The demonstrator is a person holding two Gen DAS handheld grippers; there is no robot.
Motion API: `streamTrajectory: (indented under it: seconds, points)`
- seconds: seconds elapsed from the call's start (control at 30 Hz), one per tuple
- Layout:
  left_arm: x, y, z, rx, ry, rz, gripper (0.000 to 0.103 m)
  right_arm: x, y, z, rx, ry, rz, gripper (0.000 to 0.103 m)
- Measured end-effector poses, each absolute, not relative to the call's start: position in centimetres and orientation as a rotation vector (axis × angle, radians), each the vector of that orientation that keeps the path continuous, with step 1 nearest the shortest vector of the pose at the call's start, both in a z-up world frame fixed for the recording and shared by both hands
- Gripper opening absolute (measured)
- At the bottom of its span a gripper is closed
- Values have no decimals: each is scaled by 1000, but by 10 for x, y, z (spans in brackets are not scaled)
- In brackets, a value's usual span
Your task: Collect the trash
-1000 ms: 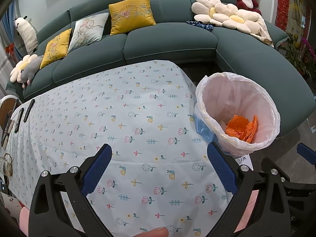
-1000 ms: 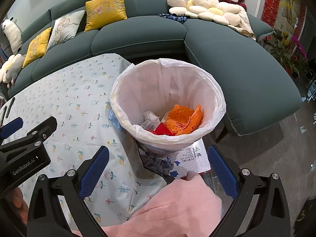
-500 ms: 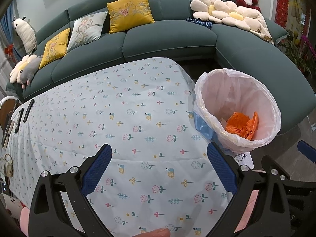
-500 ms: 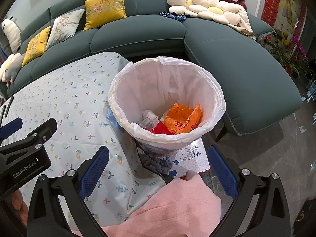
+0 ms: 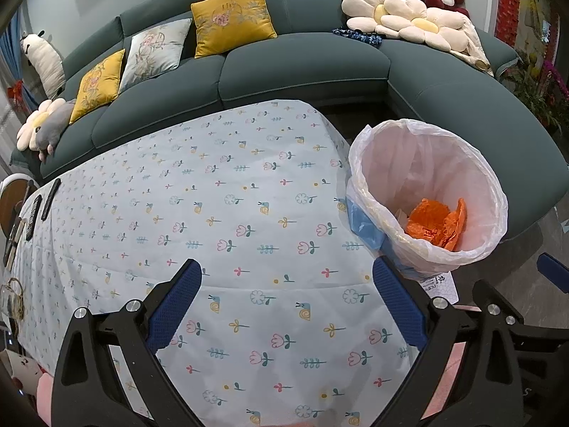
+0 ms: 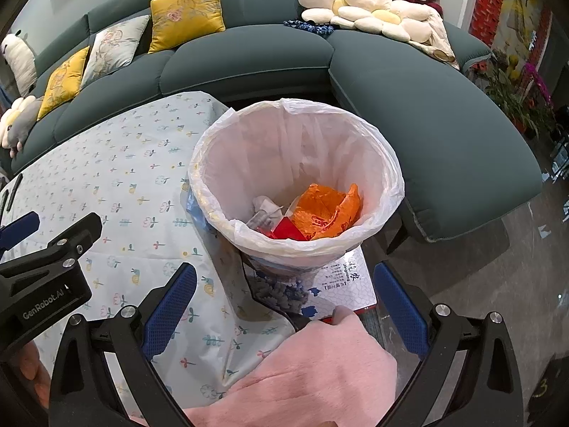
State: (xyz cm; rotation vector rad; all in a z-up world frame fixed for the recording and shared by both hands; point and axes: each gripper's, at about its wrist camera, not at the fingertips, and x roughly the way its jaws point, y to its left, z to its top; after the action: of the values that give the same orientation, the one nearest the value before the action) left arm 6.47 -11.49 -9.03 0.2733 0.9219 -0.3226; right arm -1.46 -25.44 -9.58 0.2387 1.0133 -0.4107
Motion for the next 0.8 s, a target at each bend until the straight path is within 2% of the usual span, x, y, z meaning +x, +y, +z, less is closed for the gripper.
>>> streamTrajectory:
  seconds: [0.8]
  points:
    - [63,-119,-93,294,915,-329,91,-16,-261,-98,251,1017,-420,96]
